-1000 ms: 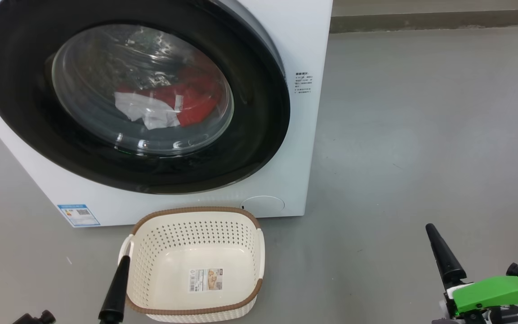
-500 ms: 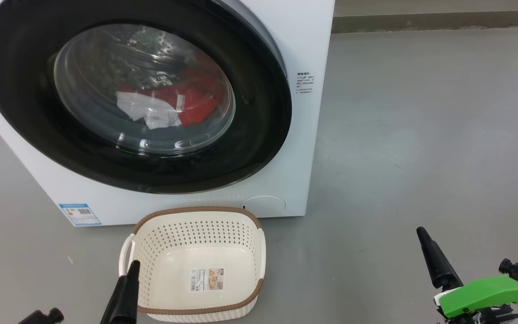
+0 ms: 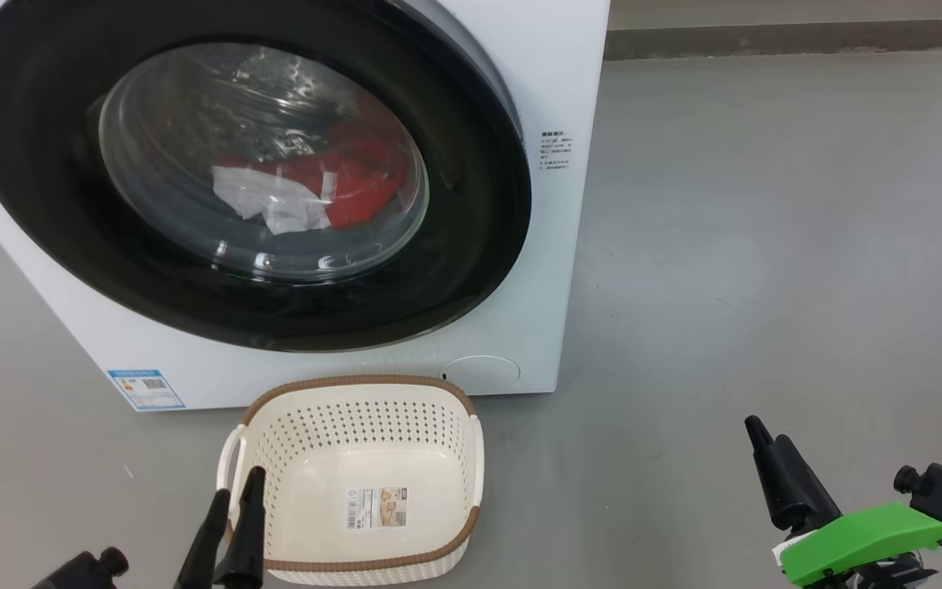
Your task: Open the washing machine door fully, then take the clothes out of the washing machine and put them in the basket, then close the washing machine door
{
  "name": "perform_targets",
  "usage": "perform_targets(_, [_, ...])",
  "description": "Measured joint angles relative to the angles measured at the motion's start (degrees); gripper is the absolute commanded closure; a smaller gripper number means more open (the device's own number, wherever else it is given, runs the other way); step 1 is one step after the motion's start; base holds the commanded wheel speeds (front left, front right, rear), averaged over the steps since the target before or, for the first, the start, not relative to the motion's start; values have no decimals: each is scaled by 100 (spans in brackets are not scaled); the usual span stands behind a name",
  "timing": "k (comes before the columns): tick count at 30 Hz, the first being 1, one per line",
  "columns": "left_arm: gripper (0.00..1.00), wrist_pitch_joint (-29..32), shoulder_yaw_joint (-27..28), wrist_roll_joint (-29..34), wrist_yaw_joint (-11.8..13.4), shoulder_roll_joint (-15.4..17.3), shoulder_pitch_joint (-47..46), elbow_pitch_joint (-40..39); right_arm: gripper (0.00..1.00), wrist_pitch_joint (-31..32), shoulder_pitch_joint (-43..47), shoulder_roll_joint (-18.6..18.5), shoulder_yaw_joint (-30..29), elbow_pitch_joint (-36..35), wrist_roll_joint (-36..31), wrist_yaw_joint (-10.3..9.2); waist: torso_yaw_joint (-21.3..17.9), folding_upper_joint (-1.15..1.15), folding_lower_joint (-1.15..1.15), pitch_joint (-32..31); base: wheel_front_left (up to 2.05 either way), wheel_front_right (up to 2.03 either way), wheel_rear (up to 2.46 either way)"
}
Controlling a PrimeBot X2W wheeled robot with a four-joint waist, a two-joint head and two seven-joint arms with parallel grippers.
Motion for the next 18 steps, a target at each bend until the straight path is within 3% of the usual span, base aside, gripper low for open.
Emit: perform_targets(18, [0, -300, -113, 1298, 1, 7, 96, -86, 0, -289, 121, -74, 109, -8, -1060, 0, 13, 0, 0, 7, 0, 0, 0])
